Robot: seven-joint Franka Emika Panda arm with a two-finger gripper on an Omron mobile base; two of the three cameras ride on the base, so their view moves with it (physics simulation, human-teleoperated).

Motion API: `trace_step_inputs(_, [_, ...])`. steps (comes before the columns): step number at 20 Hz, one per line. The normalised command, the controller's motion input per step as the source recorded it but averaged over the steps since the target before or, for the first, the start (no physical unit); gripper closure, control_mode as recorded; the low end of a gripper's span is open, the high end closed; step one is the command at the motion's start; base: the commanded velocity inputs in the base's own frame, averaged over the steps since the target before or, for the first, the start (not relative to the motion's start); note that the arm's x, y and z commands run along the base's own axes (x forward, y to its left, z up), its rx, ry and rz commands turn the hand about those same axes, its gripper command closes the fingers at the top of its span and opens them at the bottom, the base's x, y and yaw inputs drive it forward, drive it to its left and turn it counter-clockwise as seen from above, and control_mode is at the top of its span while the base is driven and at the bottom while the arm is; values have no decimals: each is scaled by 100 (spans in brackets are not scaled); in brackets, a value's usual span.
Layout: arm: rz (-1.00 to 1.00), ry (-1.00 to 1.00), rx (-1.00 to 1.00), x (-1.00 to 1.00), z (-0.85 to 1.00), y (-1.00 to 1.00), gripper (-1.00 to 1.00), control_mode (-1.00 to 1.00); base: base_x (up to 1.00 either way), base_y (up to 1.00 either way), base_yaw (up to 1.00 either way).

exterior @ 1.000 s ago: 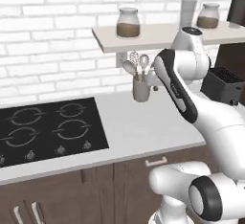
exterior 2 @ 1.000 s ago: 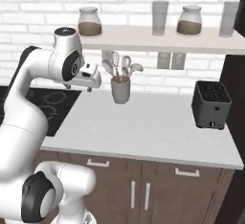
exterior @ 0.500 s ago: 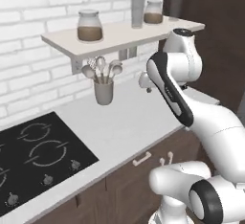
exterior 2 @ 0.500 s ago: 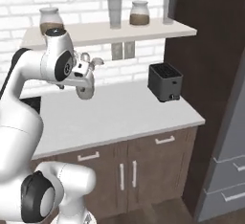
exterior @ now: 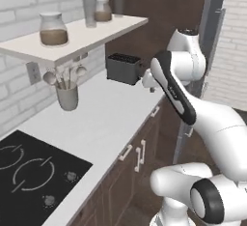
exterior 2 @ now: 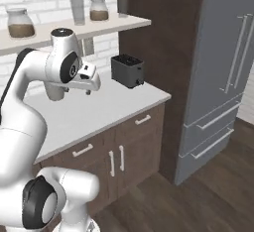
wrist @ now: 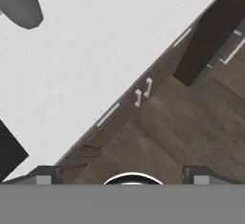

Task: Take a straw from the drawer in front and place it inside the glass cup on the dining counter.

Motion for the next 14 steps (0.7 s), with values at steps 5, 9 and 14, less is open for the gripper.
trace_step_inputs(5, [0,0,0,0,0,0,-100,100,-51,66,-40])
trace_step_inputs(9, [0,0,0,0,0,0,-100,100,-10,59,-34])
trace_step_inputs(14, [0,0,0,0,0,0,-100,100,0,85,-47])
